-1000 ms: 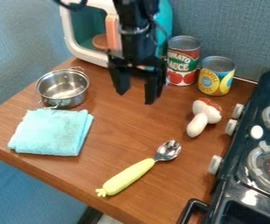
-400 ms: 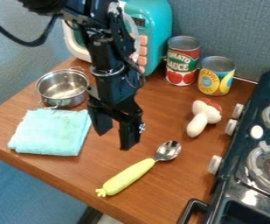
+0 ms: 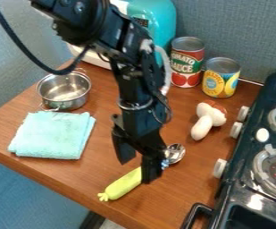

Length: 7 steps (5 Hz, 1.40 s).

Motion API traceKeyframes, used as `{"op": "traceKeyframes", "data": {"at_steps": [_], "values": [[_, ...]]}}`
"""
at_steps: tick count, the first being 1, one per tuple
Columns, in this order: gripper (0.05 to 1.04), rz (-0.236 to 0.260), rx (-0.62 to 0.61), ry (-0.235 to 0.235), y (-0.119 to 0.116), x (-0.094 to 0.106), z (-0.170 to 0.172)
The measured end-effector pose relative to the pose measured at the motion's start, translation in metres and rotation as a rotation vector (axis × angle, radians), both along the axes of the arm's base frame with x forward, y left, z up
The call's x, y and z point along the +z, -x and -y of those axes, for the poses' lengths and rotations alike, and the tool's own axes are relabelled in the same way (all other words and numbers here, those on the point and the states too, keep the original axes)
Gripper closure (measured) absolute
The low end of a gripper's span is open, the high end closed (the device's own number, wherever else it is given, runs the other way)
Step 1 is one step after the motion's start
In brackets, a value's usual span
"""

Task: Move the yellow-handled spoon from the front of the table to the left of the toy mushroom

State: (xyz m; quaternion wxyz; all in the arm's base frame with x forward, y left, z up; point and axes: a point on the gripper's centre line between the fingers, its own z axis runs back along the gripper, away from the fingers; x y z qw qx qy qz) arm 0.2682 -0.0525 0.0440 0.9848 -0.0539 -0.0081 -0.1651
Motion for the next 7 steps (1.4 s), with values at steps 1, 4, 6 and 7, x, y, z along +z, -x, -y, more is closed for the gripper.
{"op": "traceKeyframes", "data": {"at_steps": [1, 4, 6, 7], "values": [[0.083, -0.029, 0.026, -0.067, 0.005, -0.008, -0.003], [0.12, -0.091, 0.086, -0.168, 0.012, -0.029, -0.013], [0.613, -0.017, 0.071, -0.078, 0.013, -0.031, -0.008], [0.625, -0.018, 0.079, -0.058, 0.012, -0.03, -0.006]]}}
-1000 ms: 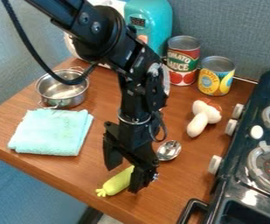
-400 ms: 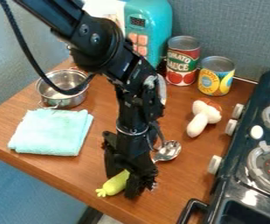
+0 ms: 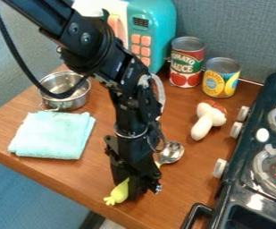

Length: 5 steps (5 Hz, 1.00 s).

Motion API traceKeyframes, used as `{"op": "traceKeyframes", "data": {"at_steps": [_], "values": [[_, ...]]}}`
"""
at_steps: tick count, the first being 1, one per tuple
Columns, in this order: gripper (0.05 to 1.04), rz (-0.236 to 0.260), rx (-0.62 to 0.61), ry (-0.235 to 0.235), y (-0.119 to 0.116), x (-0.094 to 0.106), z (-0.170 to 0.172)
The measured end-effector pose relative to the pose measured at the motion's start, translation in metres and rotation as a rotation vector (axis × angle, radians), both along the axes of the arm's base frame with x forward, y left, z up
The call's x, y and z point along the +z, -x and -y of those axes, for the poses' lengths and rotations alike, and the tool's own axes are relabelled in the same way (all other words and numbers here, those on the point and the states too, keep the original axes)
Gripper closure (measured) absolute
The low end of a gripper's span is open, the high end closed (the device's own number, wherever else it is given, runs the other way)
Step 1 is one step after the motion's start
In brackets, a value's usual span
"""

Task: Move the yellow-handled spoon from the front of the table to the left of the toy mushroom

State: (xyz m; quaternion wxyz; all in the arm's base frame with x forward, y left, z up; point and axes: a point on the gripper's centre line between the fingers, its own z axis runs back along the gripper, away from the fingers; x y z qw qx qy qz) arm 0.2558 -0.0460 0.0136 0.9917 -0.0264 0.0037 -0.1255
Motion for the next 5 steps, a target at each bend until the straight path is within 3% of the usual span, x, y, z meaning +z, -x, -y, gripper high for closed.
{"op": "traceKeyframes", "data": {"at_steps": [1, 2, 4, 5], "values": [[0.625, -0.003, 0.014, 0.003, -0.001, 0.001, 0.001], [0.625, 0.059, 0.046, 0.013, -0.019, 0.015, 0.003], [0.625, 0.19, 0.109, -0.031, -0.067, 0.052, -0.001], [0.625, 0.133, 0.173, -0.027, -0.087, 0.027, -0.008]]}}
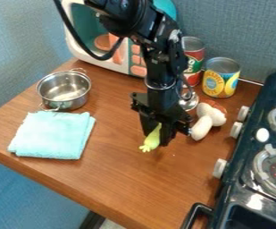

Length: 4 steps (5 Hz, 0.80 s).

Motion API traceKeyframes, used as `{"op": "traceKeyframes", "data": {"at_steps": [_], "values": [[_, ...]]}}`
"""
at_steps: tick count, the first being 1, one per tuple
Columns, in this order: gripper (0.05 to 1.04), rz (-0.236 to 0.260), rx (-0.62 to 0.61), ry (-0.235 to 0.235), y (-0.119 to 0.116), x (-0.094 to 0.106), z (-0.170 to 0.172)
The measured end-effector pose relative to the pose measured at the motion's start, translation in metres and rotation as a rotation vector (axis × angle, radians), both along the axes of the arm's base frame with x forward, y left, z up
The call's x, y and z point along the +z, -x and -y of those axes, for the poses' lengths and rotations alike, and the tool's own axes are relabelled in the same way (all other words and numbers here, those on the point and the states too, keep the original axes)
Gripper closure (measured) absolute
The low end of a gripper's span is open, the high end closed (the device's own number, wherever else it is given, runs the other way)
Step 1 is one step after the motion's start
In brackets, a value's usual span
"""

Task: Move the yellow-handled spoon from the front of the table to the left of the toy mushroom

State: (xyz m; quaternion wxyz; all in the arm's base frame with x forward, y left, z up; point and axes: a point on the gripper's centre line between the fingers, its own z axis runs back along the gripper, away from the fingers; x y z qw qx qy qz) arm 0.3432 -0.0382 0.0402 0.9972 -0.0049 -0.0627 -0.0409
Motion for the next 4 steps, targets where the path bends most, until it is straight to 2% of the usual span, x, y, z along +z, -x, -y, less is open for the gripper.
{"op": "traceKeyframes", "data": {"at_steps": [1, 2, 3, 4], "values": [[0.625, -0.032, 0.047, 0.0, -0.021, -0.008, -0.008], [0.625, -0.072, 0.074, -0.021, -0.039, -0.014, -0.013], [0.625, -0.063, 0.085, -0.02, -0.053, -0.011, -0.015], [0.625, -0.09, 0.086, -0.023, -0.064, -0.018, -0.014]]}}
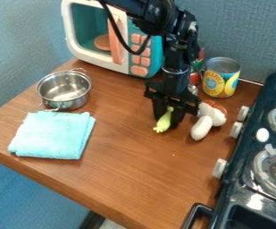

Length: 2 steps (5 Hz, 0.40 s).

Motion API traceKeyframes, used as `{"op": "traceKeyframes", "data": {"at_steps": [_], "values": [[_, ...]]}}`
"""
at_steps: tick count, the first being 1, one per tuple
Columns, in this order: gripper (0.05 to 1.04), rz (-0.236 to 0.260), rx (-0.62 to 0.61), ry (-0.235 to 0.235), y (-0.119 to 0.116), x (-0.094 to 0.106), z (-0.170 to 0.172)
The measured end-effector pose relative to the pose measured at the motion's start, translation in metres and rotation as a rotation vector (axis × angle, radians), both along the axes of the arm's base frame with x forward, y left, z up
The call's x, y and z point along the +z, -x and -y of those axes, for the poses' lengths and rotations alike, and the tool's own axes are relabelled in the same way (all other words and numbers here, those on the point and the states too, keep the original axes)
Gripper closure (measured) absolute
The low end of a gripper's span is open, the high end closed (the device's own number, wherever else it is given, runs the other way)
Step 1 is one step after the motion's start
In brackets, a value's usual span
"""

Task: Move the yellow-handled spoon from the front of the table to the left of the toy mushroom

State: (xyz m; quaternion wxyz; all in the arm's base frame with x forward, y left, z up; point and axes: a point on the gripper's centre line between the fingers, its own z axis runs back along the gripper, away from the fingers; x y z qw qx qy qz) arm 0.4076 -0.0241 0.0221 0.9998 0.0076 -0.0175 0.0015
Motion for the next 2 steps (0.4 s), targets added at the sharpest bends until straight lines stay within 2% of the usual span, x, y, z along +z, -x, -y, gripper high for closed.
{"op": "traceKeyframes", "data": {"at_steps": [1, 2], "values": [[0.625, -0.024, 0.028, -0.003, -0.0012, -0.0016, -0.0002], [0.558, -0.035, 0.035, 0.005, -0.0016, -0.0013, -0.0001]]}}
